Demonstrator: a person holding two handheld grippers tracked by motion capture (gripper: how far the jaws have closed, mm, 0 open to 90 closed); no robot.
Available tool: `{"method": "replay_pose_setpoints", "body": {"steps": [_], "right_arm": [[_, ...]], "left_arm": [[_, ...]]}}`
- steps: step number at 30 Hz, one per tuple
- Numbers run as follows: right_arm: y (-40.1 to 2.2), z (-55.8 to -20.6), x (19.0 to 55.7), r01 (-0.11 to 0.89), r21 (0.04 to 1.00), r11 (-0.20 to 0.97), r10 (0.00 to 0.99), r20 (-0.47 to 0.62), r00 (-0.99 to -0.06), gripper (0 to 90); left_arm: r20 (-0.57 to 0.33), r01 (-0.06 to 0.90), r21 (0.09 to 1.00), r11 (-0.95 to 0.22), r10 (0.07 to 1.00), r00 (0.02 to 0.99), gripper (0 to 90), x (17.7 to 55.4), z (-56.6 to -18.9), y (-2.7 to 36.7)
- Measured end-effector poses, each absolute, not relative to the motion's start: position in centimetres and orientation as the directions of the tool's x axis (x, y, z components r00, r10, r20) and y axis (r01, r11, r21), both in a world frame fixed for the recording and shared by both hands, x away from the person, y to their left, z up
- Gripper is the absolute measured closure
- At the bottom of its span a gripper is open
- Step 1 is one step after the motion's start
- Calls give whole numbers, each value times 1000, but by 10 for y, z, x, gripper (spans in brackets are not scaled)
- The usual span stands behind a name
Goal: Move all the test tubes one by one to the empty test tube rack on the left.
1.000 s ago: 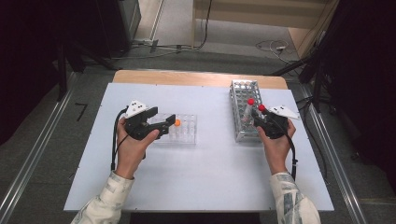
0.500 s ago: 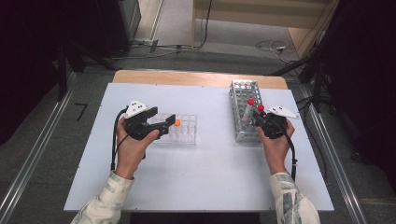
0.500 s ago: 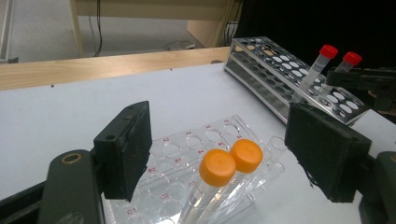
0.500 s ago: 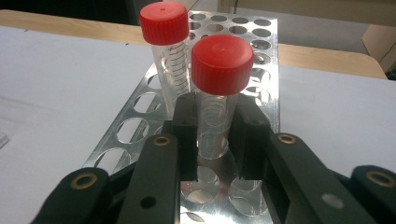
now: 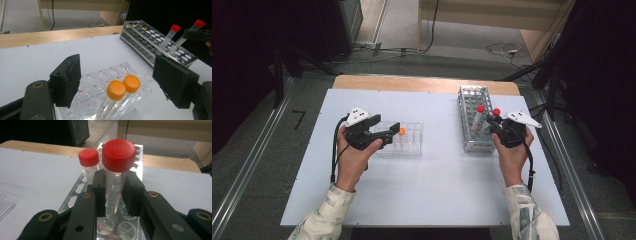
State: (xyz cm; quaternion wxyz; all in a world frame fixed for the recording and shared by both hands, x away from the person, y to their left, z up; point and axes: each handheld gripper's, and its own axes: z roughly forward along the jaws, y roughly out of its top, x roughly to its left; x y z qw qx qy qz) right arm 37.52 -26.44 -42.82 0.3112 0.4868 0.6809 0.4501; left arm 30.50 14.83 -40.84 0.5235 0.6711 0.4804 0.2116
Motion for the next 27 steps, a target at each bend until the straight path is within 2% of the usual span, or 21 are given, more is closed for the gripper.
{"method": "replay_pose_setpoints", "body": {"steps": [15, 27], "right_arm": [[-270, -398, 359, 323, 940, 110, 933, 15, -361, 708], [-251, -391, 336, 307, 940, 151, 890, 6, -456, 708]], "left_arm": [[-222, 422, 906, 16, 868, 444, 229, 305, -408, 149], [-222, 411, 911, 20, 866, 449, 230, 302, -405, 148]]}}
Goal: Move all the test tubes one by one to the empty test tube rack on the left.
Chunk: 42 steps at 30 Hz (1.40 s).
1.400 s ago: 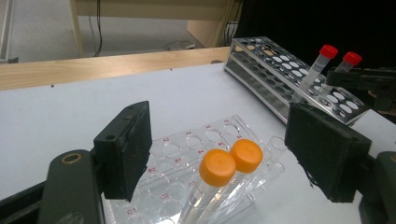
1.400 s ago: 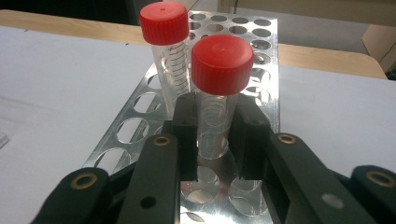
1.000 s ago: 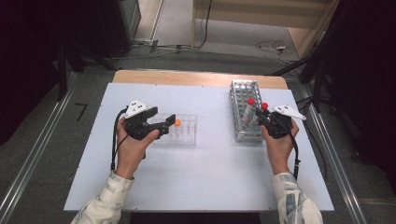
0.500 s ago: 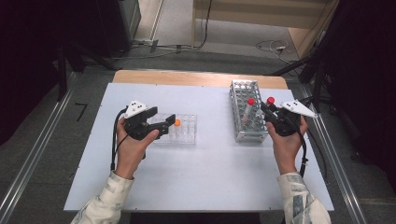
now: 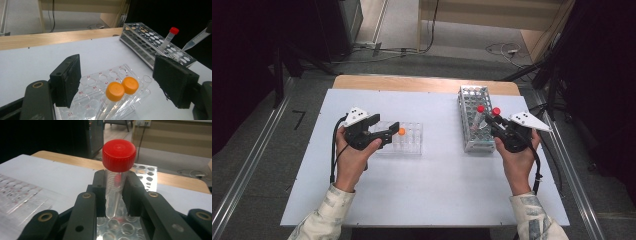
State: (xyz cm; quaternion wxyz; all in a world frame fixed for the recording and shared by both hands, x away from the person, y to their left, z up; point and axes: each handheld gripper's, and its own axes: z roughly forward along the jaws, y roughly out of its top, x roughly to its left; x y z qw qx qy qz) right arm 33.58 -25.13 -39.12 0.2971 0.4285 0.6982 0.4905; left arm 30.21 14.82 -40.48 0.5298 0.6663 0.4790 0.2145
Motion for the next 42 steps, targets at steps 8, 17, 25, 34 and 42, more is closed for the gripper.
{"method": "replay_pose_setpoints", "body": {"steps": [8, 17, 25, 34, 42], "right_arm": [[-223, -397, 321, 298, 936, 189, 835, 6, -550, 708], [-186, -408, 306, 303, 919, 253, 758, 6, -652, 708], [-150, -421, 295, 306, 896, 321, 684, 4, -730, 708], [-119, -432, 293, 307, 882, 357, 641, 8, -767, 709], [-108, -435, 291, 302, 878, 372, 625, 4, -781, 708]], "left_arm": [[-216, 398, 917, 13, 857, 468, 230, 298, -401, 143], [-206, 382, 924, 1, 843, 497, 231, 292, -396, 134], [-194, 361, 932, -19, 816, 545, 234, 283, -390, 119], [-171, 367, 925, -98, 756, 632, 249, 275, -396, 89], [-155, 368, 918, -146, 723, 673, 390, 273, -403, 78]]}}
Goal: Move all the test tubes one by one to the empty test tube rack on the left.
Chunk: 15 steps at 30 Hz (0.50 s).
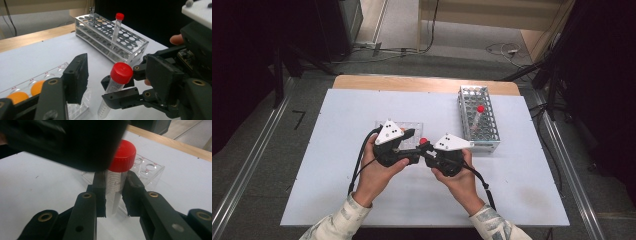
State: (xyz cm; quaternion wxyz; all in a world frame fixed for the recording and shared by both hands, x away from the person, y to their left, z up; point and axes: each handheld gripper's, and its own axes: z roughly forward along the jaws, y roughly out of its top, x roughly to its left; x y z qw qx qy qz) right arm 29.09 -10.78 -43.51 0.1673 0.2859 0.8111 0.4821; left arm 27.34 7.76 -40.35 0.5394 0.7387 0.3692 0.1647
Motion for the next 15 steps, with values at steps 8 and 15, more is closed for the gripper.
{"method": "replay_pose_setpoints", "body": {"steps": [8, 15], "right_arm": [[-106, -434, 289, 289, 882, 372, 616, -2, -788, 709], [-106, -433, 288, 291, 880, 375, 616, -2, -788, 708]], "left_arm": [[-137, 369, 912, -181, 712, 689, 626, 273, -407, 75], [-124, 364, 912, -190, 717, 686, 694, 272, -406, 76]]}}
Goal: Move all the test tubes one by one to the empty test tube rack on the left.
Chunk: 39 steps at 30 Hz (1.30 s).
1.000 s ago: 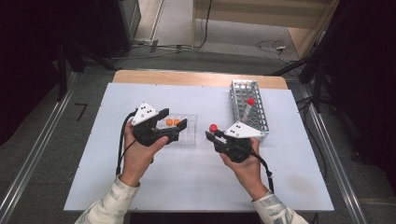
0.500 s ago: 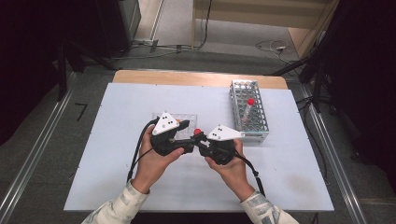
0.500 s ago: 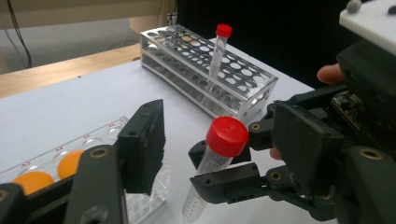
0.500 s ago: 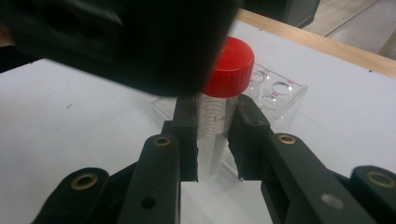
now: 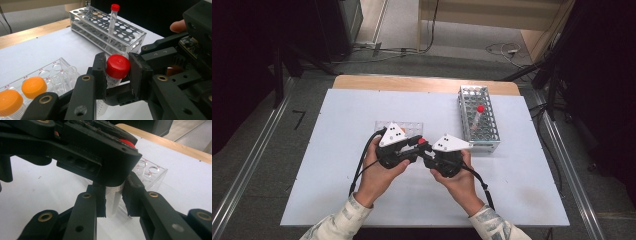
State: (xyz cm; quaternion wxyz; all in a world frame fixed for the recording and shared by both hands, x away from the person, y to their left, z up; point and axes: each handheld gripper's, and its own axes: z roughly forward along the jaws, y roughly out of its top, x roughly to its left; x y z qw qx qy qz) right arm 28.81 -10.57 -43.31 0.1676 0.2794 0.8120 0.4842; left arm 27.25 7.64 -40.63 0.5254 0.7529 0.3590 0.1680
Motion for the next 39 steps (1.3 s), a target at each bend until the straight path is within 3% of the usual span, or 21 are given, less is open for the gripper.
{"method": "replay_pose_setpoints", "body": {"steps": [2, 8, 13, 26, 39], "right_arm": [[-106, -433, 288, 290, 881, 375, 615, -2, -789, 692], [-107, -432, 285, 291, 890, 350, 614, 16, -789, 444], [-115, -429, 285, 309, 897, 315, 628, 47, -777, 336], [-131, -427, 283, 313, 899, 306, 645, 47, -763, 327], [-136, -428, 287, 320, 899, 300, 659, 47, -751, 327]], "left_arm": [[-125, 363, 913, -188, 716, 687, 697, 272, -406, 77], [-143, 365, 917, -163, 719, 680, 699, 273, -397, 89], [-165, 359, 927, -112, 737, 655, 700, 272, -382, 110], [-176, 346, 938, -23, 828, 533, 700, 279, -366, 163], [-141, 345, 938, -38, 865, 481, 700, 296, -386, 165]]}}
